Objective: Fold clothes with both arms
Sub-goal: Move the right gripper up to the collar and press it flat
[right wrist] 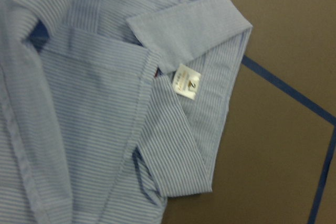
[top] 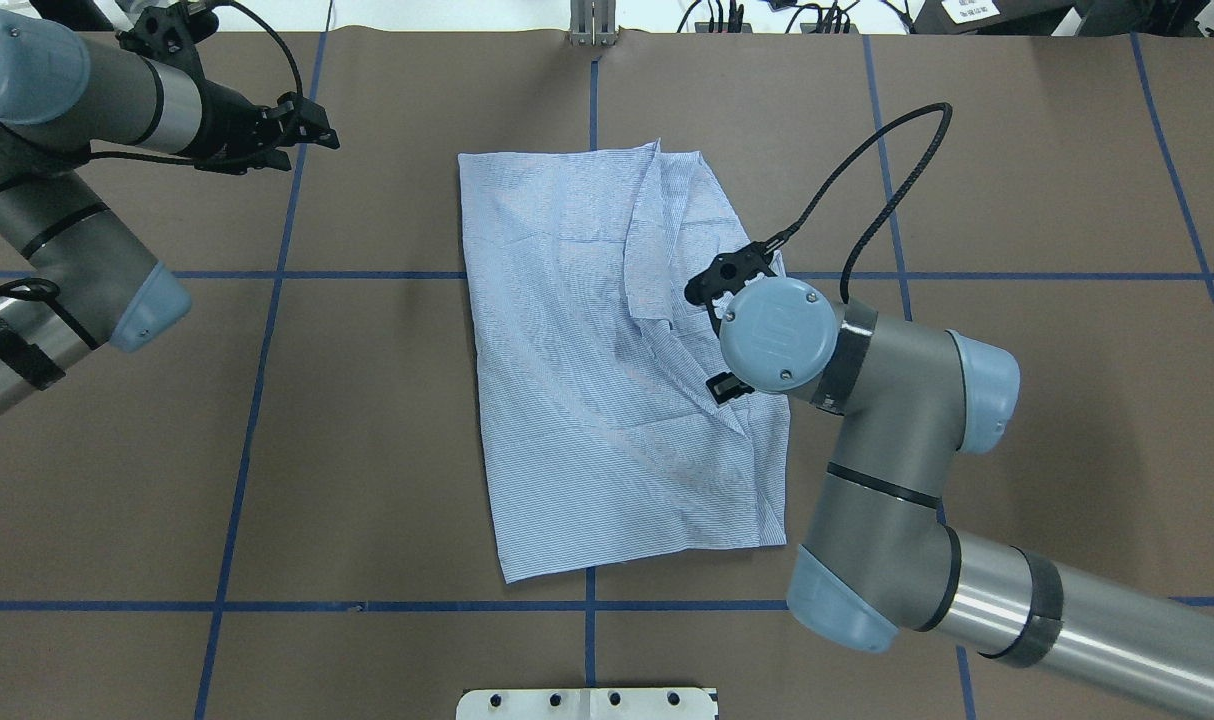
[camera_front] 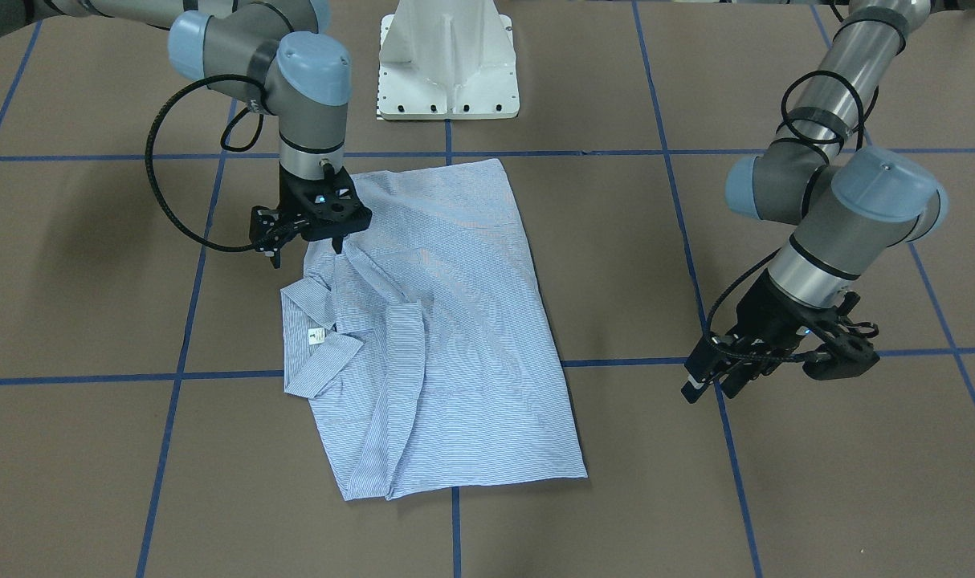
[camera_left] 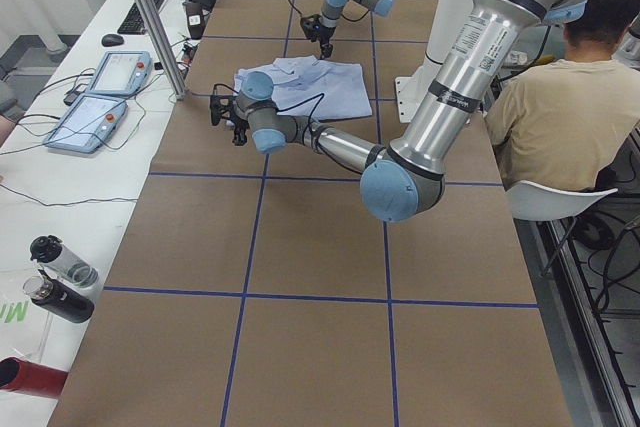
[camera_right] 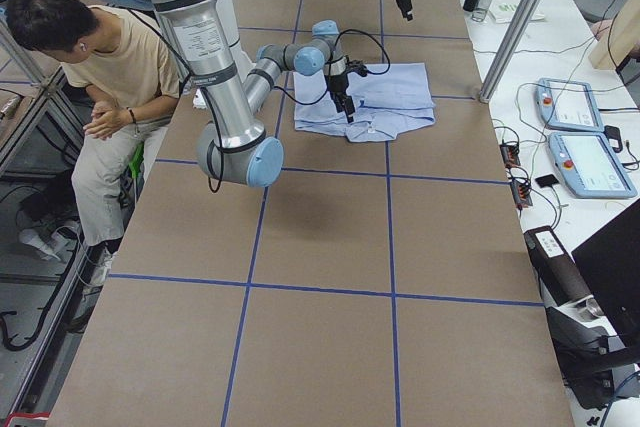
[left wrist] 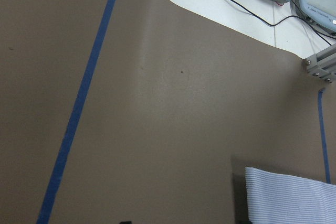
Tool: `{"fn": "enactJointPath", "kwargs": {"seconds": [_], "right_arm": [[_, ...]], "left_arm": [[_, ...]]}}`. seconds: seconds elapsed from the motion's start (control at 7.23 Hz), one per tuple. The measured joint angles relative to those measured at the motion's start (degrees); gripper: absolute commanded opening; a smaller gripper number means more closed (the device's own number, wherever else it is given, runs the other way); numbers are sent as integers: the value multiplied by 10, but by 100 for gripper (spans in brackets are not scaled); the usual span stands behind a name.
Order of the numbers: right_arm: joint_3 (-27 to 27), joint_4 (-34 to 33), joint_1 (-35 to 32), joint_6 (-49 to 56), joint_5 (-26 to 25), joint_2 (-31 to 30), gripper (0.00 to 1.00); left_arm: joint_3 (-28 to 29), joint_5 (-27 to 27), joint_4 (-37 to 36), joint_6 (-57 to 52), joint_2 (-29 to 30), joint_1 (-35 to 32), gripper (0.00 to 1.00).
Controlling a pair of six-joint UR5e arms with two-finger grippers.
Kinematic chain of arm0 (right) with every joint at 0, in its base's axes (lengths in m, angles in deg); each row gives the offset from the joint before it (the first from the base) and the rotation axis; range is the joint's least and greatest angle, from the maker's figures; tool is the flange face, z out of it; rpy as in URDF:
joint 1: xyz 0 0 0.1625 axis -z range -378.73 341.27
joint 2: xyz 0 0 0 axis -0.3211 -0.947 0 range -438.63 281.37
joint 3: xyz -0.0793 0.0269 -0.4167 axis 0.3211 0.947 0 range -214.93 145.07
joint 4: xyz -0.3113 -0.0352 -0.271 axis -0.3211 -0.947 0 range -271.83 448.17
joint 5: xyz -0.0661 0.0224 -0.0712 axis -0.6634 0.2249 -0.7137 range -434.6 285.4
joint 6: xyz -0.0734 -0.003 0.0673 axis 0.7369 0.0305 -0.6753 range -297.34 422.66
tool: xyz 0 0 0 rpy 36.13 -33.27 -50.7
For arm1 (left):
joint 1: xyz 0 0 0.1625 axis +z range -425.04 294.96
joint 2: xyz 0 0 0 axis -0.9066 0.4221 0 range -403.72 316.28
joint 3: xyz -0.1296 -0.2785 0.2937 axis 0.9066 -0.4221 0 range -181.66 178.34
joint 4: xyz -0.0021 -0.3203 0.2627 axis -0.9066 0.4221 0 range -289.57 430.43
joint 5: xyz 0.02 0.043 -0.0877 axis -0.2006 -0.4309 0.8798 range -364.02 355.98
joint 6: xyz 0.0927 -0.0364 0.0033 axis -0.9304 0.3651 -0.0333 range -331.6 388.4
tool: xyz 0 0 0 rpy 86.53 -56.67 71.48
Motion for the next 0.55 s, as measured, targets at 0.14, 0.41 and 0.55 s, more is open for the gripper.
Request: {"fn": "enactJointPath", "kwargs": {"seconds": [0.14,0.41,0.55], "right_arm": [[28,1,0,-16,0,31,100],[87,11,3,-36,0,80,100],[112,32,6,-45,0,88,100]], "left_arm": [[-3,5,1,-1,-6,-3,74],[-5,8,1,-1,-10,-4,74],[-5,8,1,-1,-10,-5,74]]}}
